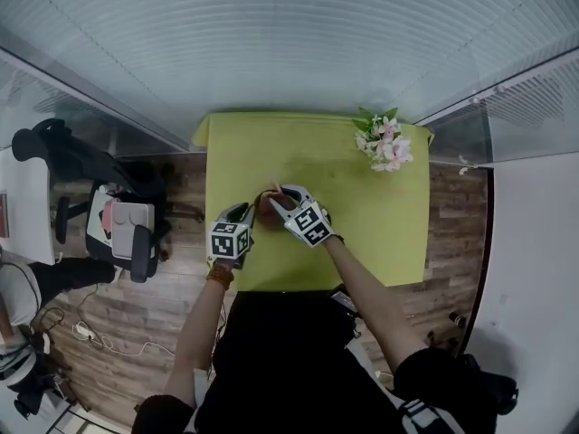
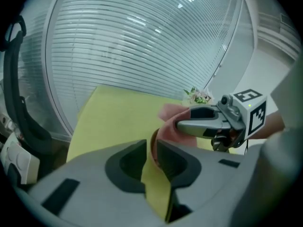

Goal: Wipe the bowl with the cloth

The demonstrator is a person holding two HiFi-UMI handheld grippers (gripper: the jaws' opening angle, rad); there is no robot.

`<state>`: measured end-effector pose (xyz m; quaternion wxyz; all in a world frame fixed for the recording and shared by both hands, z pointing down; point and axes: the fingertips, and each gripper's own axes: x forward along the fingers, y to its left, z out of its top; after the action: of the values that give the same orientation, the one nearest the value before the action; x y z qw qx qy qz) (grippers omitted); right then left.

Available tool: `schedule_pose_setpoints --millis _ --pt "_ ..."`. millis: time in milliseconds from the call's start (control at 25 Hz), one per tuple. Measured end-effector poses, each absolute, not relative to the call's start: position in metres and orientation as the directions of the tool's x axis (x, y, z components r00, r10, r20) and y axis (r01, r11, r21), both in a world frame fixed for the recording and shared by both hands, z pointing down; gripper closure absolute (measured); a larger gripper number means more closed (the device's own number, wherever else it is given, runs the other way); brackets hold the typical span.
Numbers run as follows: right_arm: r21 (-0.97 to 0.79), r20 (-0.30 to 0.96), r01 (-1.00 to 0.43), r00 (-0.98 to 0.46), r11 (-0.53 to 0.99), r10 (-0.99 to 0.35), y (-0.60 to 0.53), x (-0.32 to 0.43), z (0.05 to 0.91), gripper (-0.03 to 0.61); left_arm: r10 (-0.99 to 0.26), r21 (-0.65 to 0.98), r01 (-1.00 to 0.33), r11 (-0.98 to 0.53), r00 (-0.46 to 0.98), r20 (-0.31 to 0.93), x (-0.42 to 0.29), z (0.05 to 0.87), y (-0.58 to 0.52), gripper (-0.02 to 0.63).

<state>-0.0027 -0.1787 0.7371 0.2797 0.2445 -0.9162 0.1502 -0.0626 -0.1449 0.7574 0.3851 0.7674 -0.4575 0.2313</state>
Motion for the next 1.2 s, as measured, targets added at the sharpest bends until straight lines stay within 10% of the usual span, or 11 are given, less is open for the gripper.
schedule_pose_setpoints --millis 480,1200 --pt "-0.134 0.583 -0.656 -0.658 0.743 -0.477 -0.188 0.045 0.724 0.382 -0.438 0.428 -0.858 -0.285 0.513 0.738 -0.044 0.787 -0.146 0.535" --pt "0.103 0.774 -0.444 -0.526 0.89 -0.352 -0.177 -0.004 0.785 0.379 -0.428 0.463 -0.86 -0.215 0.51 0.746 -0.042 0.801 -0.132 0.535"
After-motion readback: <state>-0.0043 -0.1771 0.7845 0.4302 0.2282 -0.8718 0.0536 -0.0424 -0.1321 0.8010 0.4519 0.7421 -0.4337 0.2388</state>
